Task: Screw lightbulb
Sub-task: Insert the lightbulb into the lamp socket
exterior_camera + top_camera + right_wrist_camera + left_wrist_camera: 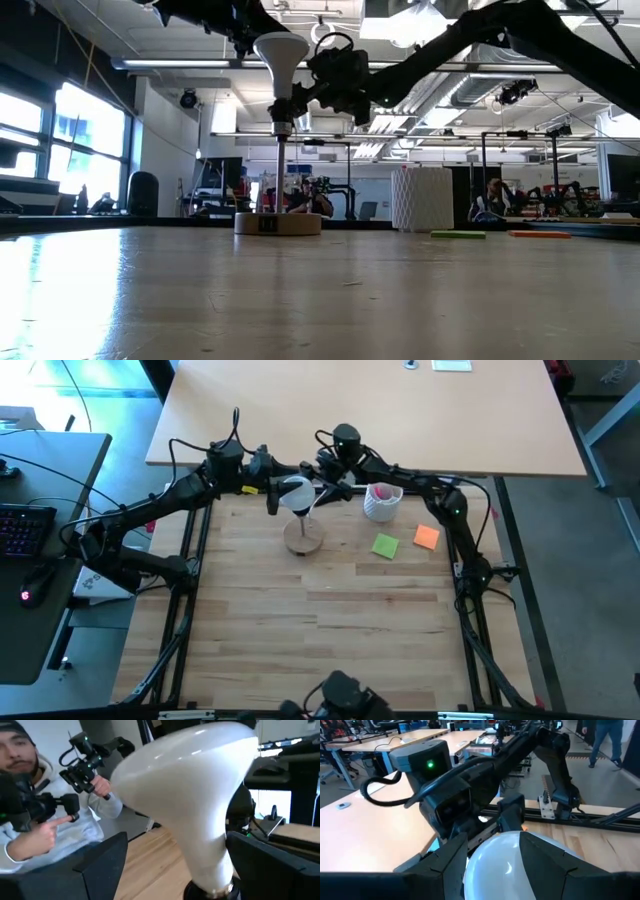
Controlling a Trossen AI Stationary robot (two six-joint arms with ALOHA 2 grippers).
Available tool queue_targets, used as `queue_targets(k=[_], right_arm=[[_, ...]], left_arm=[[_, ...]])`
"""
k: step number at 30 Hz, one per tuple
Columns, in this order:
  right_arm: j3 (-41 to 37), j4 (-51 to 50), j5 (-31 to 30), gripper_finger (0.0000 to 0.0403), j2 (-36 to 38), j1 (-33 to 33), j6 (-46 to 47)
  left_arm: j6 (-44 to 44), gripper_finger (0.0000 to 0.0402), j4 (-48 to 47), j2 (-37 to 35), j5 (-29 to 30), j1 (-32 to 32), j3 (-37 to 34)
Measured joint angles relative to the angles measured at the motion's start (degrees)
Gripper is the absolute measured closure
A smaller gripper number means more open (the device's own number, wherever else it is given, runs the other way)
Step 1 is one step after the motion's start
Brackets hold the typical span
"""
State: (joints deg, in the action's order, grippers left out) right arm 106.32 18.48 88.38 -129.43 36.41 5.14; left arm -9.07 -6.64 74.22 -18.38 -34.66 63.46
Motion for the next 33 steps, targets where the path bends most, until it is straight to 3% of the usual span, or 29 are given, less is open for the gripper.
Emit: queue_targets(k=[11,21,25,31,33], right_arm=[[0.5,-0.1,-4.4,0.0090,-0.4,-2.7,-8.4],[0.5,2.8,-7.3,0.0106,-0.4,-4.1,-8.9],[0.5,3.1,-8.0,0.0140,-0.4,-3.5,-8.0],[0.4,3.0,-10.1,0.0237,-0.5,-3.4,-8.6],[0.4,3.0,-10.4,0.0245,-0.6,-3.4,-8.4]], left_arm=[[0.0,0.0227,0.2,0.0,0.2,0.3,0.0],[1.0,0.0227,1.1,0.1,0.2,0.3,-0.2],[1.1,0.0227,1.5,0.1,0.2,0.3,-0.5],[1.1,0.0227,1.5,0.1,0.3,0.2,-0.5],[1.0,0.0227,1.5,0.1,0.5,0.2,-0.5]])
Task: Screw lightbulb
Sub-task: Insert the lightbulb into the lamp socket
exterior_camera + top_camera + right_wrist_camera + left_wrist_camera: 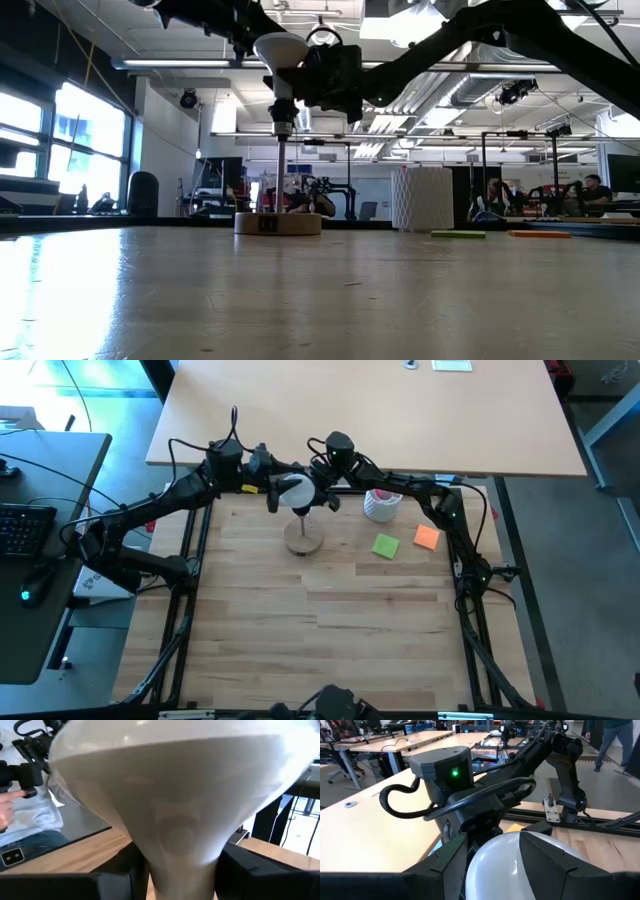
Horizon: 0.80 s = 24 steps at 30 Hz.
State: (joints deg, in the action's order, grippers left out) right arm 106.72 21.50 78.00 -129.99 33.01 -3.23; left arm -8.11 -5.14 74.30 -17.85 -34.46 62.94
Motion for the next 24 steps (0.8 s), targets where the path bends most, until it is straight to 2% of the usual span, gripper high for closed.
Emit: queue_targets(k=[7,12,15,19,24], right_arm=[[0.0,-0.3,-1.6,0.0247,0.0,0.9,4.6],[0.0,-0.6,-5.2,0.0250,0.0,1.4,4.9],[0.0,-0.7,-6.3,0.0254,0.0,1.6,4.7],[-0.1,-1.1,-6.6,0.0261,0.0,1.8,5.1],[-0.1,-0.7,-9.4,0.0274,0.0,2.3,6.5]], left_arm=[[-3.0,0.0227,-2.5,-2.7,1.2,0.0,-0.2],[-4.9,0.0227,-7.8,-6.8,3.9,0.1,-0.5],[-5.5,0.0227,-7.6,-9.3,4.4,0.1,-3.6],[-4.4,0.0227,0.6,-13.4,5.6,0.0,-12.8],[-1.5,0.0227,17.7,-19.2,9.2,0.1,-26.4]])
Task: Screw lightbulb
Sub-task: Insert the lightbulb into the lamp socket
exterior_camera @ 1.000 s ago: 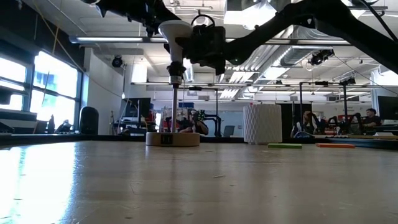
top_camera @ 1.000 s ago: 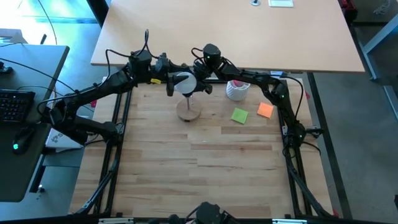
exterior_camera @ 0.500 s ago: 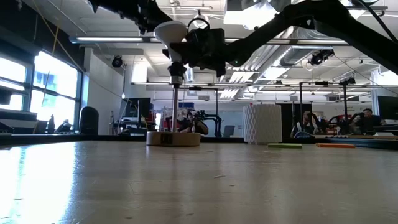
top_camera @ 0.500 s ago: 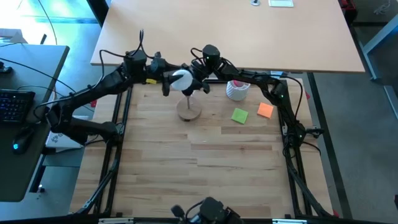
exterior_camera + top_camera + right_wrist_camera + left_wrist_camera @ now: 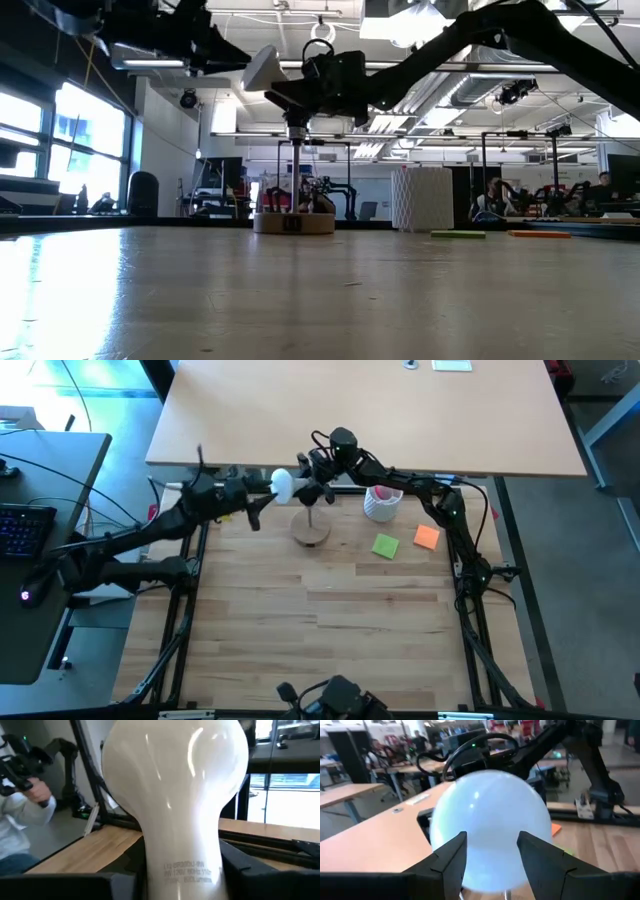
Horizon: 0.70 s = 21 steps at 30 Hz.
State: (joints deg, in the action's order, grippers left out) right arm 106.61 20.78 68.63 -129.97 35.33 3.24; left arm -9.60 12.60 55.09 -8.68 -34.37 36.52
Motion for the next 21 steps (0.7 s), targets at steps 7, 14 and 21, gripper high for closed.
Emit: queue_targets(k=[7,14,21], right_arm=[[0.3,7.8,-3.3,0.0280,0.7,-0.1,5.1],[0.3,17.8,-2.1,0.0284,5.3,0.6,18.3],[-16.2,5.0,-1.6,0.0286,22.3,-0.2,11.4]], left_arm=[[2.0,0.0227,3.3,-8.8,3.7,0.1,-6.8],[3.3,0.0227,0.1,-10.8,4.1,2.0,-8.9],[3.5,0.0227,1.6,-10.9,5.8,7.9,-12.8]])
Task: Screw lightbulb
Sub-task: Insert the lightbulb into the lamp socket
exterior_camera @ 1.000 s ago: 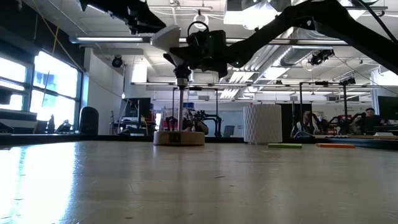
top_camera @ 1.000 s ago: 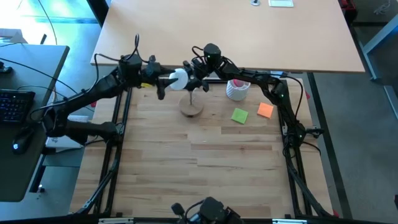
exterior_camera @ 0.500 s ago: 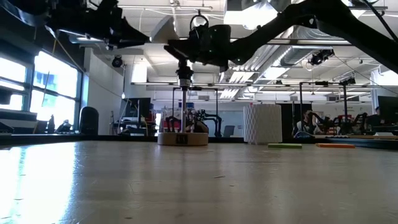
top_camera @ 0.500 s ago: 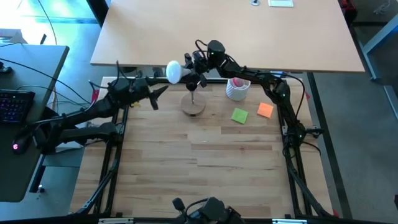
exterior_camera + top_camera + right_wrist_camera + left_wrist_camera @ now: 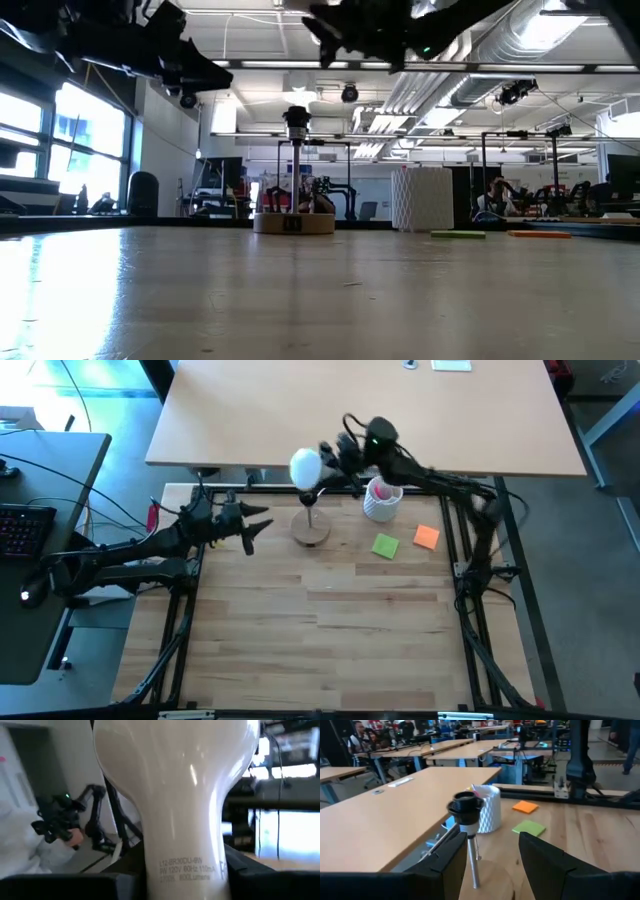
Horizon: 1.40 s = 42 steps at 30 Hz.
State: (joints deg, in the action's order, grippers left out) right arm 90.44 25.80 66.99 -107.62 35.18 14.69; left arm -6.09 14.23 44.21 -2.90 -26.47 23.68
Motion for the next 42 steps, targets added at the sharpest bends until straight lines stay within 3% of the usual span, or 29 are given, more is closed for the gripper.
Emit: queue_targets(k=[2,7,11,14,17,22,34,42], right_arm=[[-8.4,-7.7,-5.2,0.0286,8.0,-1.0,-7.8],[-27.0,-24.1,-27.8,0.0286,24.5,-8.4,-20.8],[-38.6,-23.0,-37.6,0.0286,31.2,-16.6,-16.9],[-46.7,-19.1,-46.6,0.0286,31.6,-21.8,-11.4],[-53.3,-14.3,-51.7,0.0286,30.4,-25.2,-7.1],[-60.1,-11.8,-56.1,0.0286,26.7,-27.4,-4.2],[-62.5,-10.6,-53.1,0.0283,17.9,-29.6,-6.2],[-62.4,-9.4,-51.3,0.0276,15.5,-29.7,-5.7]], left_arm=[[0.0,0.0227,1.6,0.0,2.0,1.8,-1.2],[0.0,0.0227,4.1,0.0,5.0,4.7,-1.6],[-0.1,0.0227,9.2,0.6,5.1,5.3,-1.6],[0.0,0.0227,11.2,1.3,4.9,6.0,-1.5],[0.0,0.0227,10.4,2.6,4.9,7.4,-1.5],[0.9,0.0227,7.6,6.7,5.2,11.6,-1.6],[9.3,0.0227,15.0,22.8,10.0,21.2,-1.5],[12.0,0.0227,21.6,29.7,12.3,22.6,-1.4]])
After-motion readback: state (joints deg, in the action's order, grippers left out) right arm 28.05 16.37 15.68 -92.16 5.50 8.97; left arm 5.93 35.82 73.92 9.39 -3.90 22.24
